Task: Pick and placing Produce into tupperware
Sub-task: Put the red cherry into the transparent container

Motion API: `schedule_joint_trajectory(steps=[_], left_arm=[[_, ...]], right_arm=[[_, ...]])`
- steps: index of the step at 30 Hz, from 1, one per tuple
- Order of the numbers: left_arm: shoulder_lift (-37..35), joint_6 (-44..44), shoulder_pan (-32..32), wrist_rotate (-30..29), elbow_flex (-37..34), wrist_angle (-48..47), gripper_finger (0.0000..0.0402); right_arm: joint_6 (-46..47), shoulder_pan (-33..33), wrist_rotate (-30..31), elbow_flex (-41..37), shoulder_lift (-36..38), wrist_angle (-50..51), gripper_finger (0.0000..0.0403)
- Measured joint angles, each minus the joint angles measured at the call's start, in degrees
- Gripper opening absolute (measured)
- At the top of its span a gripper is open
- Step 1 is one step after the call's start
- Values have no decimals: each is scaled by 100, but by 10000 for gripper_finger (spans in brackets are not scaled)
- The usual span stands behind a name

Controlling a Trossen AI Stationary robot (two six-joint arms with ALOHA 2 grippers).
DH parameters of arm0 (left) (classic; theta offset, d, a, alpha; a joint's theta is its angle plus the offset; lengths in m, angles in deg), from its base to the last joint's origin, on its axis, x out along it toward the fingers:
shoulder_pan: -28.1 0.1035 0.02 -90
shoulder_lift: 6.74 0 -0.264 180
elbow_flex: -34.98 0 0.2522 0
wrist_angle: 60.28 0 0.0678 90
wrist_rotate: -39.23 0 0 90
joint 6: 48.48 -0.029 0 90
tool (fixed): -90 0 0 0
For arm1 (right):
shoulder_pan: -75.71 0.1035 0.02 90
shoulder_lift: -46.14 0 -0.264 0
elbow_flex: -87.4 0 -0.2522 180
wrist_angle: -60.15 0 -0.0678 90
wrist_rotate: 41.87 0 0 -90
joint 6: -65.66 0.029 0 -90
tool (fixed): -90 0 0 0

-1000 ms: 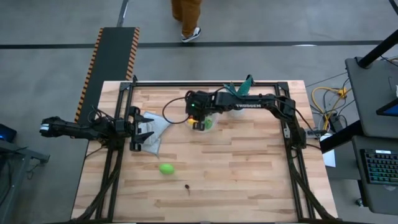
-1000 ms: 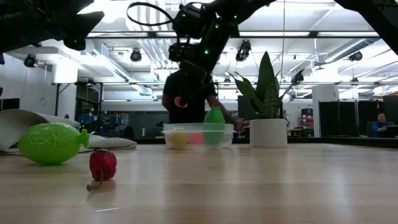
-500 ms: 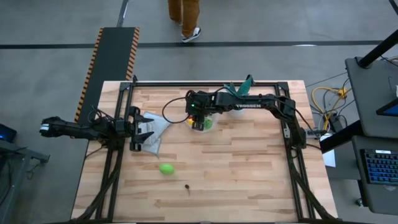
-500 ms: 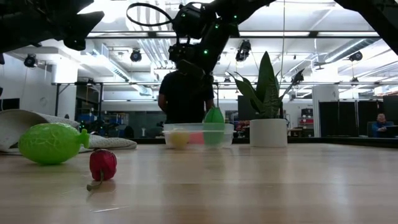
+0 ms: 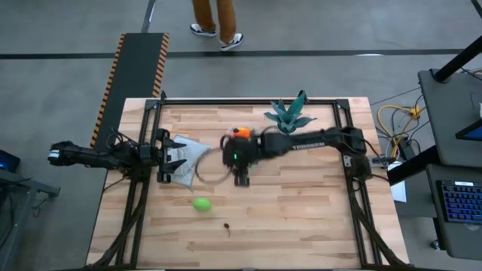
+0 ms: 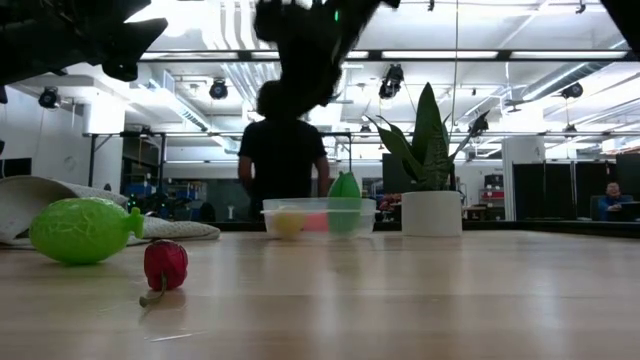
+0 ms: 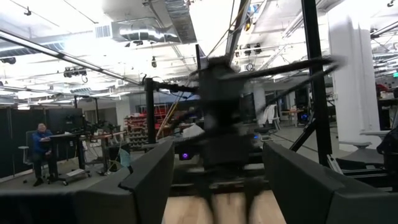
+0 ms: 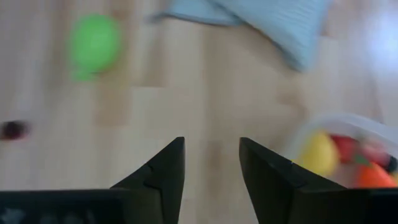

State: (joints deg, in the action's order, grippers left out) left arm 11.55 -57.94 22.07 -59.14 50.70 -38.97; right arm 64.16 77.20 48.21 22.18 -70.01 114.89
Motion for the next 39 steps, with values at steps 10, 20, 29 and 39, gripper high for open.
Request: schedule_joint_trajectory(steps=[10,20,29,39], left_arm=[[4,2,2,0,0,0,231],[4,3,2,1,0,-2,231],[4,4,1,-2,0,-7,231],[7,4,2,1,0,-4,231]], right_arm=[[232,1412,363,0,-288,-1131,137],[470,1749,336,-9,-856,-1559,218],[1127,1727,246,-15,-1289,-1639,282],[1819,1759,-201,-22,-1500,-1903,265]])
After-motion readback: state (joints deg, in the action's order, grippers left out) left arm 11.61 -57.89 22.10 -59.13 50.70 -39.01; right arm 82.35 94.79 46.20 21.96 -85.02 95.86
